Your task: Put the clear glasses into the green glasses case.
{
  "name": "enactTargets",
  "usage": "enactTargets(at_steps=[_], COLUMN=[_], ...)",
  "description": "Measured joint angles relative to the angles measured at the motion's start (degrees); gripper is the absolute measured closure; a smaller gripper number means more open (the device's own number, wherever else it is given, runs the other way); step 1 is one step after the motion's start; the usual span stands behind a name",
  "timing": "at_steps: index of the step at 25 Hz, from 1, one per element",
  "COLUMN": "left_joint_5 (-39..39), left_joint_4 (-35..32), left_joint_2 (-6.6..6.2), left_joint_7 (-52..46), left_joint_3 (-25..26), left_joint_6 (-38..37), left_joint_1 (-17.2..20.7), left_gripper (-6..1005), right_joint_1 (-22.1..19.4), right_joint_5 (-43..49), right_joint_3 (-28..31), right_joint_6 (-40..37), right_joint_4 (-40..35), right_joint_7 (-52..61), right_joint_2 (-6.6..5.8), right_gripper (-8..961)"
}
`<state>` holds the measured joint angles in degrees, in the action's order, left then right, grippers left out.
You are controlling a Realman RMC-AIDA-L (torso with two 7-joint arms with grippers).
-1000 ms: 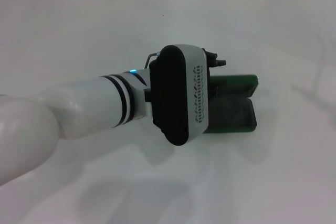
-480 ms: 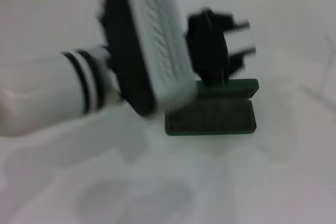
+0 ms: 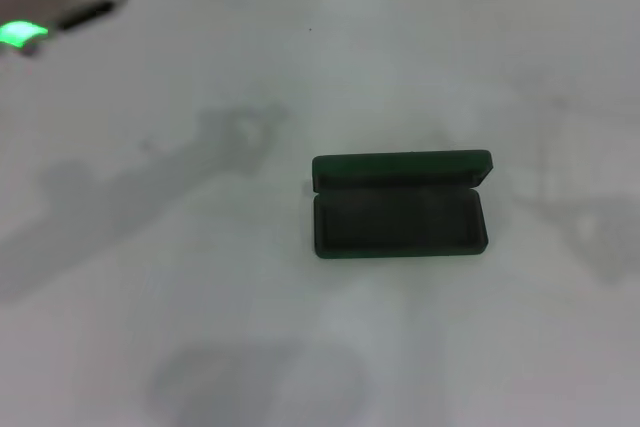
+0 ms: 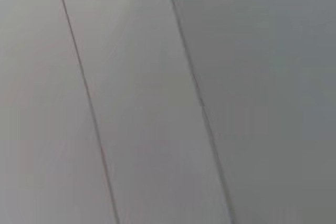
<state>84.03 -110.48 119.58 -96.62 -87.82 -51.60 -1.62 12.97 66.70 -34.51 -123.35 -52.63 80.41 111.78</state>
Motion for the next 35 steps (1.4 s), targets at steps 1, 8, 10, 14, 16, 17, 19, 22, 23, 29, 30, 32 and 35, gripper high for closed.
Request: enactTargets(at_steps=[1, 8, 10, 14, 16, 17, 19, 22, 23, 29, 30, 32, 35], left_joint_5=[-3.7, -19.8, -21.3, -21.0, -20.1, -19.6, -18.6, -16.9, -16.5, -15.9, -16.0, -16.4, -16.5], left_joint_4=[0.6, 8.4, 10.7, 13.0, 13.8, 14.3, 15.4, 17.1, 17.5, 19.5, 19.6, 19.6, 19.3], left_joint_2=[0.04, 0.22, 0.21, 0.13, 0.09, 0.08, 0.1, 0.18, 0.22, 0.28, 0.3, 0.32, 0.32], left_joint_7=[0.2, 0.8, 1.1, 1.1, 1.0, 0.8, 0.6, 0.9, 1.1, 1.8, 1.8, 1.9, 1.8], left_joint_3=[2.7, 15.4, 16.5, 16.9, 16.8, 16.8, 16.6, 15.3, 14.9, 13.7, 13.6, 13.6, 13.7], left_joint_6=[-3.0, -17.9, -19.9, -23.4, -25.4, -26.3, -27.6, -28.4, -28.5, -28.4, -28.5, -28.6, -28.6], left_joint_1=[0.0, -1.3, -2.3, -4.0, -5.0, -5.4, -5.9, -6.8, -7.0, -8.8, -8.8, -8.9, -8.9], left_gripper=[863, 927, 936, 946, 953, 956, 963, 967, 967, 967, 967, 967, 967], right_joint_1=[0.9, 7.3, 9.1, 12.7, 14.8, 15.8, 17.7, 20.4, 21.4, 25.3, 25.5, 26.0, 26.2], right_joint_5=[1.8, 9.4, 11.1, 13.9, 14.7, 14.8, 14.8, 14.7, 14.7, 14.7, 14.6, 14.4, 14.2], right_joint_3=[-2.1, -14.3, -16.7, -18.4, -18.3, -18.4, -18.6, -18.8, -18.9, -23.9, -25.0, -27.4, -29.5], right_joint_6=[0.0, 0.1, 0.2, 0.4, 0.6, 0.7, 1.0, 1.9, 2.4, 7.1, 8.2, 10.6, 13.0], right_joint_4=[0.0, 0.1, 0.3, 1.9, 3.4, 4.2, 5.7, 8.0, 8.8, 11.3, 11.3, 11.5, 11.8], right_joint_7=[-0.5, -2.6, -2.8, -3.2, -3.7, -3.9, -4.7, -5.7, -5.9, -8.2, -8.6, -9.6, -11.0], right_joint_2=[-0.03, 0.34, 0.75, 2.52, 3.12, 3.29, 3.49, 3.65, 3.68, 3.87, 3.96, 4.05, 4.12], right_gripper=[894, 895, 895, 895, 895, 895, 895, 895, 895, 895, 895, 895, 895])
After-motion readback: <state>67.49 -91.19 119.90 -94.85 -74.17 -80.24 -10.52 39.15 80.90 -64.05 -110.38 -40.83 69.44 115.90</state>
